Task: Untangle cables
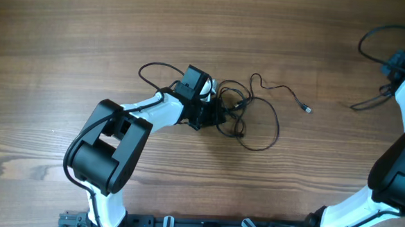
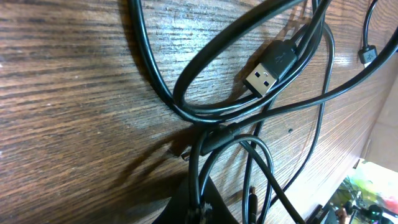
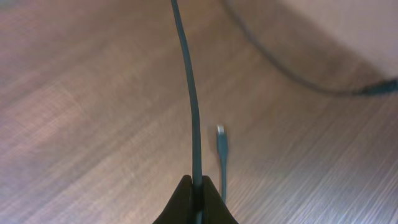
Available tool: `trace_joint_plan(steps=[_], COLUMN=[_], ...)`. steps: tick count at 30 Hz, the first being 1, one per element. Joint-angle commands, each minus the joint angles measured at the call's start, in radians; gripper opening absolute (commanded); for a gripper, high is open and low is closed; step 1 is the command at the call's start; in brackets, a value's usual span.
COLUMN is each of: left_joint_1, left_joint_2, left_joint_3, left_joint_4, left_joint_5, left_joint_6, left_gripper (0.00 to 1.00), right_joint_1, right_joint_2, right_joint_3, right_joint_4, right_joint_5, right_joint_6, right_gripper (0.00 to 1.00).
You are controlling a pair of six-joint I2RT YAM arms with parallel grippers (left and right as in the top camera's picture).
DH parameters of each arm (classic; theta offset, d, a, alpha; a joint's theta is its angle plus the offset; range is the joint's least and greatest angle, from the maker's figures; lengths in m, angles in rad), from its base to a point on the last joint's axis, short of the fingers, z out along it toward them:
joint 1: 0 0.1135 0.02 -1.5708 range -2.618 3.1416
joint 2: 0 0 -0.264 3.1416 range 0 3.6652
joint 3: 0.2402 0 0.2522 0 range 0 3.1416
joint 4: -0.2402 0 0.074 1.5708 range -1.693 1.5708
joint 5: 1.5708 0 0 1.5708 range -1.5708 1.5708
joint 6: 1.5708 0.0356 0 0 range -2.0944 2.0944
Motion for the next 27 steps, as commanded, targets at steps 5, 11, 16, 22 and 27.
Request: trace_joint_plan(steps=[5, 11, 16, 22, 27], left_joint_1=[0.001, 0.001, 0.0, 0.063, 0.19], left_joint_2=[0.003, 0.003, 0.003, -0.019, -0.163], left_joint_3=[-0.001, -0.001, -0.001, -0.001, -0.001], left_joint_4=[-0.005, 0.003, 0.016, 0.001, -0.178], left_joint_5=[-0.032, -0.031, -0.026, -0.019, -0.019], left_joint_6=[0.008, 0.004, -0.004, -0.003, 0.066], left_gripper=[0.04, 0.04, 0.07, 0.04, 0.04], right_joint_1=[-0.127, -0.169, -0.13, 0.109, 0.465], right_joint_2=[-0.093, -0.104, -0.18, -0.18, -0.175], right_joint_3=[0.002, 0.002, 0.002, -0.043, -0.209], right_joint_4=[-0.103, -0.181, -0.27, -0.533, -0.404], right_joint_5=[0.401, 0.299, -0.378, -1.027, -0.801], right_joint_6=[0.143, 0.137, 0.141, 0.138, 0.3], right_gripper=[0.11, 1.0, 1.0, 1.0, 1.0])
